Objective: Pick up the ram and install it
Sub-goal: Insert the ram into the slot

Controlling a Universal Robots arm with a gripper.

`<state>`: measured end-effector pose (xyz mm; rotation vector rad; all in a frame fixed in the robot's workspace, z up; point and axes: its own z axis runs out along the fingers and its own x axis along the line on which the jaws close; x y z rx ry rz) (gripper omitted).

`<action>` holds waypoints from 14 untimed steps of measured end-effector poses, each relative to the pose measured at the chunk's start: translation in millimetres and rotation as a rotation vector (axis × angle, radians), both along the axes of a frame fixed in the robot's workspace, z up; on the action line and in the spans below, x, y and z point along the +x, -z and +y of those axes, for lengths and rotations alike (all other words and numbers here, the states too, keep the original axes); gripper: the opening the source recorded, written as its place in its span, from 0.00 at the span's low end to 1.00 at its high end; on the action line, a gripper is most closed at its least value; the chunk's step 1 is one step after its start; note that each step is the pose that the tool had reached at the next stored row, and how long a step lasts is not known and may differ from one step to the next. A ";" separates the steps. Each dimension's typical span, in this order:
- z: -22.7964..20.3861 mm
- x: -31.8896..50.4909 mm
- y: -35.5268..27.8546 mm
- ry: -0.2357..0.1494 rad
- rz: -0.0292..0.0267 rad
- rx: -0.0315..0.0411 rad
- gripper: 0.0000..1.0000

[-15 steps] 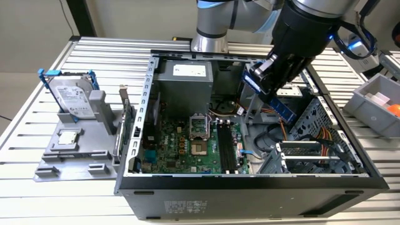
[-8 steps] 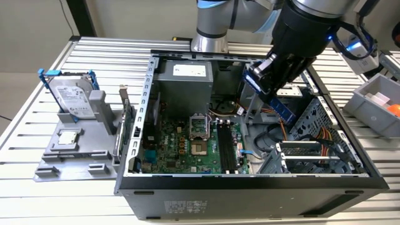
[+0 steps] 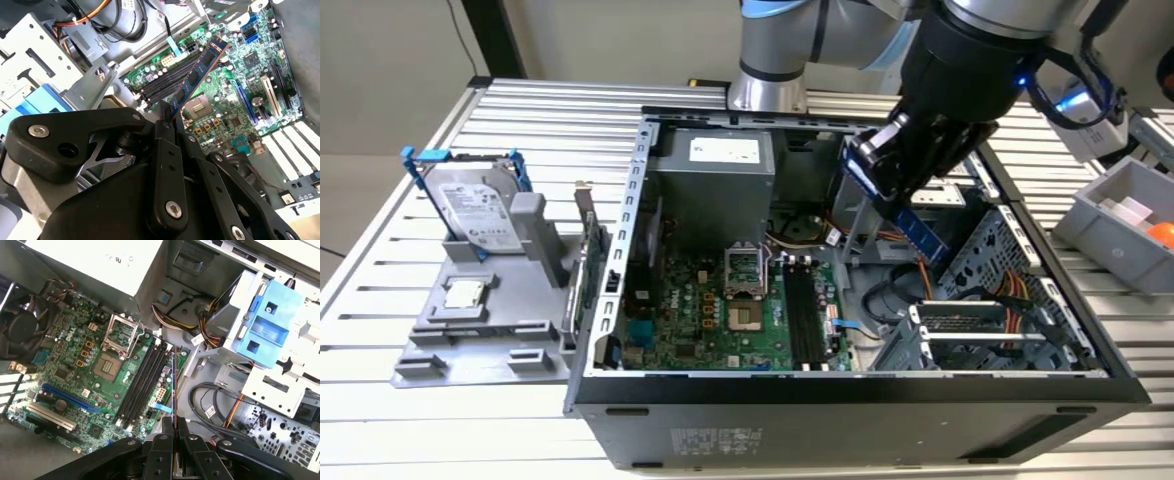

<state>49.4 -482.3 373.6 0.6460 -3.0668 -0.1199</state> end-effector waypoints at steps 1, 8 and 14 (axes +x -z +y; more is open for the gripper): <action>0.0 0.0 0.0 0.006 0.0000 0.0000 0.00; 0.0 0.0 0.3 0.048 0.0000 -0.0002 0.00; 0.0 0.0 1.0 0.081 0.0001 -0.0004 0.00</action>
